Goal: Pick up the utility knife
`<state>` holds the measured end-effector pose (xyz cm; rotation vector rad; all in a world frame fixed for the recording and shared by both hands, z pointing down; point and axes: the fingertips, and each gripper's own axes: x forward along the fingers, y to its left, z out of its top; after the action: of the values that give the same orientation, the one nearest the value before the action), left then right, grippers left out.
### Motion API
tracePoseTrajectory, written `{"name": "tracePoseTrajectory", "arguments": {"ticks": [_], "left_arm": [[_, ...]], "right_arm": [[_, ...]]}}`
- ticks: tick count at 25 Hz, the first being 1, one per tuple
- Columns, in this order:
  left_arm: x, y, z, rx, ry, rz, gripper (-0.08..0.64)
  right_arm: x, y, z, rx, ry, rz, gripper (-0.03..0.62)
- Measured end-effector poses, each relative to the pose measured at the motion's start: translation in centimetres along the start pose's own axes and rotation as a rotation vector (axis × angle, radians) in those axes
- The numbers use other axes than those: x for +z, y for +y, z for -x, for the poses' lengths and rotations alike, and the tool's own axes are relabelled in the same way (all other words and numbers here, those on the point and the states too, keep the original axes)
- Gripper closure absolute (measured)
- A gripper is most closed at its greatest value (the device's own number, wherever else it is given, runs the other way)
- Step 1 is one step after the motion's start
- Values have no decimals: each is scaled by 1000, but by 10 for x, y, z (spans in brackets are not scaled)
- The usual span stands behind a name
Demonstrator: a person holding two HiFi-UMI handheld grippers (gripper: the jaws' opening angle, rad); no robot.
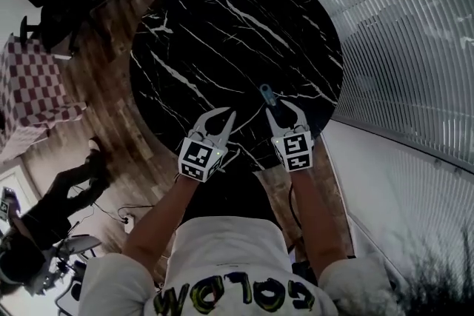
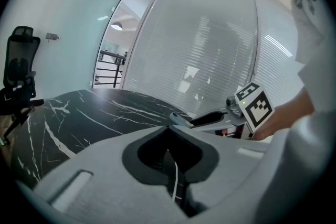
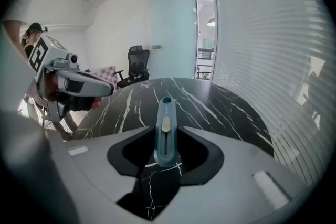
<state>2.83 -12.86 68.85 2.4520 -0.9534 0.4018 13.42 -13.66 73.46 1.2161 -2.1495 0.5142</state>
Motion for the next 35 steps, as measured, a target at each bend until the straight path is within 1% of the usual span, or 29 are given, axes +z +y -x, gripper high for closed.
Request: {"name": "tracePoseTrajectory", "arguments": {"ticks": [5,8,11,14,19,23,27,31,35], "left_arm": [[34,-21,21,-1,-52,-16,555],[54,-29,32,5,-89,-21,555],[76,-39,47,6,-136,-16,555],[97,-46,62,14,-170,-26,555],[130,-56,87,19,-233,-20,555],[156,-68,107,15,-286,-50,555],[181,-83,126,9,-326,-57,555],[206,-97,145,-8,-368,-64,555],[233,-109,164,-29,-420,-86,555]], "right_arm": [[41,14,38,-11,-82,46,457],[64,19,59,-14,-134,57,457],[87,26,82,-2,-173,35,458],[107,32,102,5,-223,4,459],[137,41,136,8,-299,-1,459],[163,49,166,25,-364,-31,459],[187,59,196,26,-433,-11,459],[217,64,227,17,-508,33,459],[241,70,255,12,-571,53,459]]}}
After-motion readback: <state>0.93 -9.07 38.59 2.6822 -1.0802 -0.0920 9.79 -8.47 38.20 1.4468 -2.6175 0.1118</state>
